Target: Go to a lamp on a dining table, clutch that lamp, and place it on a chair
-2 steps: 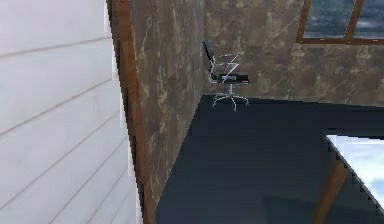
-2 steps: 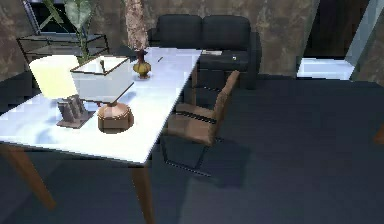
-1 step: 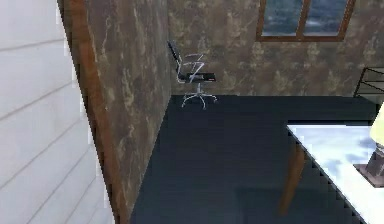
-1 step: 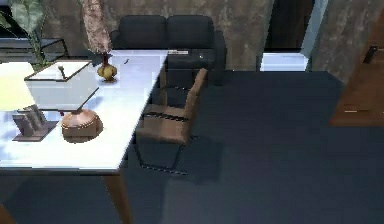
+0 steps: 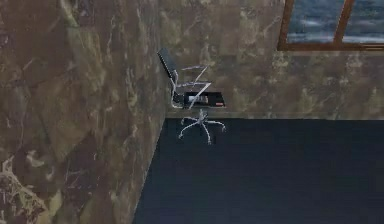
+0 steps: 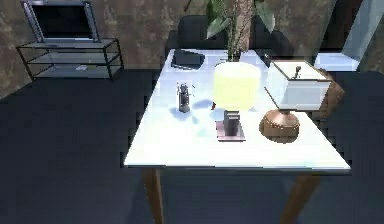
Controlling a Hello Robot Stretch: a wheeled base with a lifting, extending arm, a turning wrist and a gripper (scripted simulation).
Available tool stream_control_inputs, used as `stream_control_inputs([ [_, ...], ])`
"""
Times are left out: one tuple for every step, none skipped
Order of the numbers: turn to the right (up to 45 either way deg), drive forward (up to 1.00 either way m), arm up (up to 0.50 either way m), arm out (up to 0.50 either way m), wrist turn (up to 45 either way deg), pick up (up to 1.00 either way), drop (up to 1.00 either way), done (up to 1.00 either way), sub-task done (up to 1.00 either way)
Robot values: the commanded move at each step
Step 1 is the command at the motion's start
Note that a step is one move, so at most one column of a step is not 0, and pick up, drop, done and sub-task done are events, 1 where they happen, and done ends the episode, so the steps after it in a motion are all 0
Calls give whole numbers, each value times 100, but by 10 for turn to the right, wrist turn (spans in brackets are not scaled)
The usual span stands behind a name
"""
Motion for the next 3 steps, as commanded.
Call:
stream_control_inputs([
  [0,50,0,0,0,0,0,0,0],
  [330,0,0,0,0,0,0,0,0],
  [30,0,0,0,0,0,0,0,0],
])
